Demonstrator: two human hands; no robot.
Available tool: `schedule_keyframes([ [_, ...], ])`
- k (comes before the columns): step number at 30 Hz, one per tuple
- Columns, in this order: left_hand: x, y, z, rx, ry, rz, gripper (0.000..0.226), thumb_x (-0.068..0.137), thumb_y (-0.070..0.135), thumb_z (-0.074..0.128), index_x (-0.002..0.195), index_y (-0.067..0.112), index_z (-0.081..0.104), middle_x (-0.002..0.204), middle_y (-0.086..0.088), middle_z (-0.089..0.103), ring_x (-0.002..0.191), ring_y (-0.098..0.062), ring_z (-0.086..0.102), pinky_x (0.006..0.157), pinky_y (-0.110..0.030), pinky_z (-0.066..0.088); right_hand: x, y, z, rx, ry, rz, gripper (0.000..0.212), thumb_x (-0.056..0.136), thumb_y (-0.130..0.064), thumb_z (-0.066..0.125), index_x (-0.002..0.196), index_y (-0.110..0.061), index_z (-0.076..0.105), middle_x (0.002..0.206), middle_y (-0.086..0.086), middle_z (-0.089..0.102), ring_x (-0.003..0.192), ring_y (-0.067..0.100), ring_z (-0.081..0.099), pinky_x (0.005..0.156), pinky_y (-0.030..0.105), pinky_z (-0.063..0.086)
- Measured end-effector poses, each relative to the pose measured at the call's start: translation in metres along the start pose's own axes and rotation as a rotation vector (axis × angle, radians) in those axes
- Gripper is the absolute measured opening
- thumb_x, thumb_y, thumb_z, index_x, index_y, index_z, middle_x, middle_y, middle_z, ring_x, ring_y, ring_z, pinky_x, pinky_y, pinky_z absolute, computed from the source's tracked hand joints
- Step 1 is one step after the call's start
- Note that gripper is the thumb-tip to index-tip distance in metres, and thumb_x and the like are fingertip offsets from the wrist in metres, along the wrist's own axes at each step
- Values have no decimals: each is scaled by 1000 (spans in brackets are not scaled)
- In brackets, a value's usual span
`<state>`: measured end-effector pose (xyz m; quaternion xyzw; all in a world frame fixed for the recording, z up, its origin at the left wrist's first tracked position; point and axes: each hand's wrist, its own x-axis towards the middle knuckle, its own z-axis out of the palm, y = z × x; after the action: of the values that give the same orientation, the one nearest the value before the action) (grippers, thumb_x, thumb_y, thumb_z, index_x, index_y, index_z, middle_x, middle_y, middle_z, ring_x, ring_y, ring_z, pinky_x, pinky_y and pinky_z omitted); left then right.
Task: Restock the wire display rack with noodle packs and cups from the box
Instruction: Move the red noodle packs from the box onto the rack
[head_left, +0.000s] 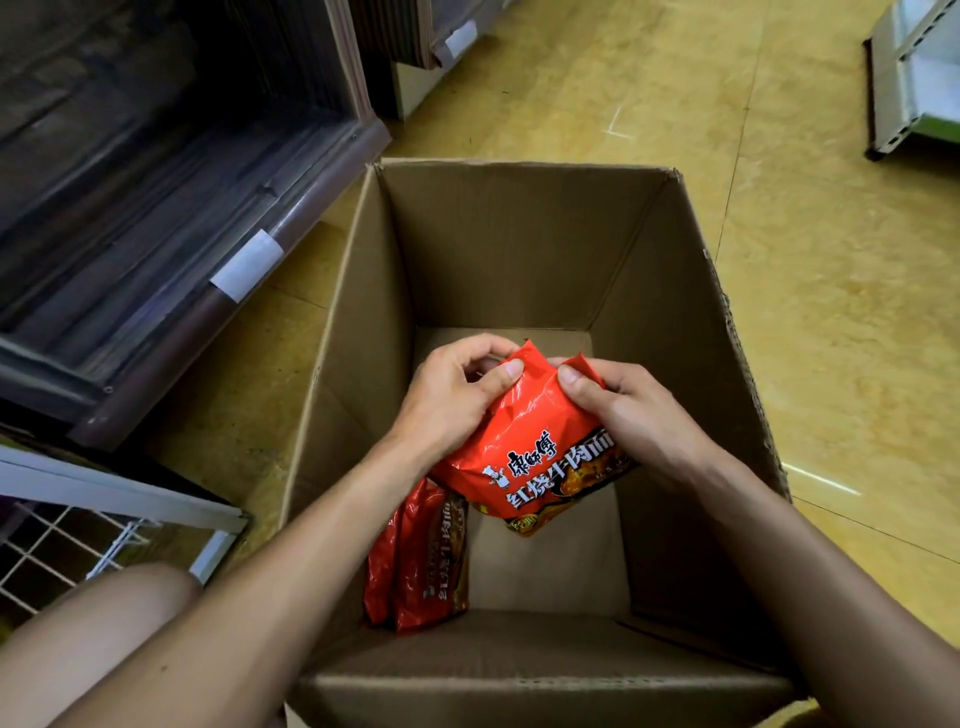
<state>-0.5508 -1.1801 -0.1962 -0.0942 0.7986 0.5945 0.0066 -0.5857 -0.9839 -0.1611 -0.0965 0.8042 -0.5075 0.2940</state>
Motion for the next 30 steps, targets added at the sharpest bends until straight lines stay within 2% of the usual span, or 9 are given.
schedule_keyframes([
  [3,-2,2,3,32,-8,45,5,93,32,70,93,34,74,85,10,70,79,-5,61,82,-40,53,-1,-2,2,8,-51,-8,30,100,-45,54,100,-21,71,94,5,77,89,23,75,96,54,54],
  [8,-3,4,5,60,-2,76,3,93,33,70,93,34,73,86,12,69,78,-3,61,82,-42,53,-3,-5,3,9,-119,-8,33,97,-49,53,104,-24,72,94,3,78,88,20,76,93,45,57],
  [14,-1,2,8,18,72,37,11,92,24,71,92,23,60,81,10,59,72,-1,56,72,-28,50,-6,-8,8,-12,-27,-13,28,101,-42,53,94,-22,71,88,6,77,83,21,76,92,50,57],
  [19,-3,3,8,35,68,5,8,95,28,68,89,27,62,80,10,62,70,-4,58,73,-29,51,-6,-9,8,-31,45,-19,33,102,-40,54,91,-13,71,84,10,77,80,25,75,90,52,56],
  [22,-5,9,5,70,55,-6,9,99,34,61,94,26,63,89,8,68,80,-9,65,78,-27,50,-6,-9,6,-5,94,0,28,101,-40,56,92,-19,72,82,6,77,78,20,76,88,45,59],
  [26,-4,7,-5,277,116,-66,14,101,41,53,99,30,62,97,10,66,91,-9,62,81,-31,47,-3,-9,-2,121,232,39,26,99,-38,60,91,-18,74,78,7,77,76,22,76,83,41,60],
  [28,-2,4,-11,193,171,-160,19,102,46,50,104,30,61,99,9,66,97,-14,63,86,-33,47,-2,-9,-5,209,278,66,27,99,-38,60,95,-16,74,80,9,78,77,24,77,82,41,59],
  [30,0,4,-15,8,189,-259,34,99,60,43,108,31,58,104,6,68,105,-20,64,97,-38,49,-1,-9,-7,300,322,102,27,99,-36,60,102,-13,74,83,10,78,79,24,77,80,40,59],
])
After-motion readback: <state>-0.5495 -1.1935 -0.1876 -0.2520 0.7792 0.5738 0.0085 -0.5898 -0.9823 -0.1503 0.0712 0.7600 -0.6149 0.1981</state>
